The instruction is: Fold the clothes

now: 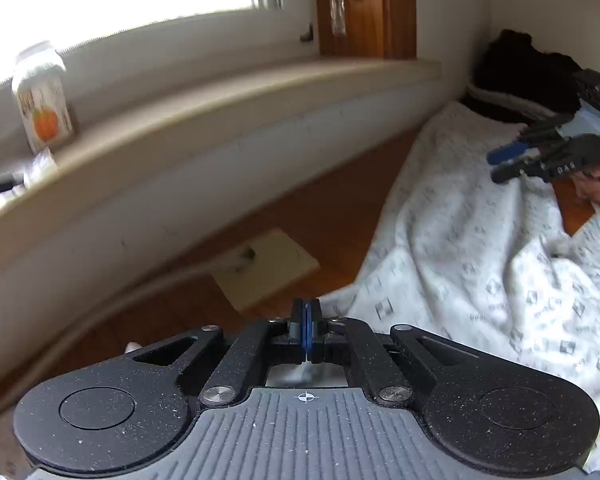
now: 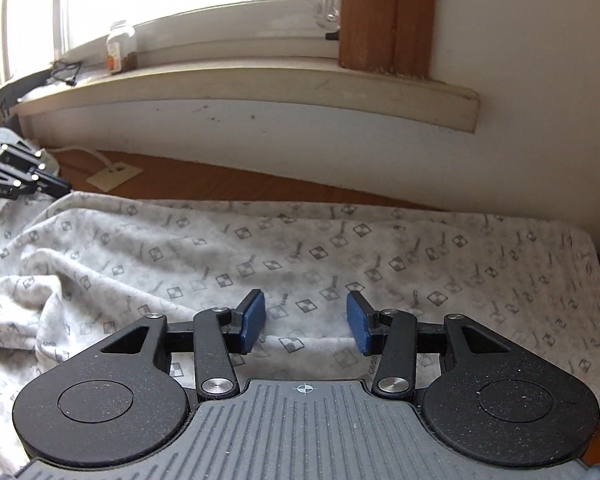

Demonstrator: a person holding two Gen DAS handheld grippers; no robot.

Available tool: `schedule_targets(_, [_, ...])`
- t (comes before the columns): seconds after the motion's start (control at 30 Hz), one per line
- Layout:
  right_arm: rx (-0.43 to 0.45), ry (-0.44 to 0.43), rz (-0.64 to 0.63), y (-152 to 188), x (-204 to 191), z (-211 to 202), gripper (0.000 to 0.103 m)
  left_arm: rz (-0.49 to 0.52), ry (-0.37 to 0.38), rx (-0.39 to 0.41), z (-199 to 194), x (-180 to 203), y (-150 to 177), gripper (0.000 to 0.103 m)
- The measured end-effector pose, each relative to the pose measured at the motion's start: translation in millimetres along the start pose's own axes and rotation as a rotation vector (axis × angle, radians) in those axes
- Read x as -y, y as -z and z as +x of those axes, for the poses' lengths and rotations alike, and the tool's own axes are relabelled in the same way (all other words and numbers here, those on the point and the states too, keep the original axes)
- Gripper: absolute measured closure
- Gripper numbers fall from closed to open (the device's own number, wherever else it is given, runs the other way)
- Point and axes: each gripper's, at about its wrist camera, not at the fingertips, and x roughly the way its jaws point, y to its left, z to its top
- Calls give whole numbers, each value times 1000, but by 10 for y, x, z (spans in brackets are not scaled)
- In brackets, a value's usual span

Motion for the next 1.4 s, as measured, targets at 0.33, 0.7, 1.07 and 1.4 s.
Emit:
schedule_targets(0.33, [1, 16, 12, 8, 25, -28, 55, -179, -273, 10, 103, -117, -8, 99])
schedule_targets(0.7, [33, 193, 142, -61, 534, -323, 50, -55, -121, 36, -33, 543, -134, 59])
schedule_targets(1.07, [-54, 278, 137, -258, 1284, 66, 51, -78, -121, -1, 214, 415, -52, 59])
schedule_targets(1.4, [-18, 359, 239, -68, 1789, 62, 50, -215, -67, 128, 31, 96, 135, 42])
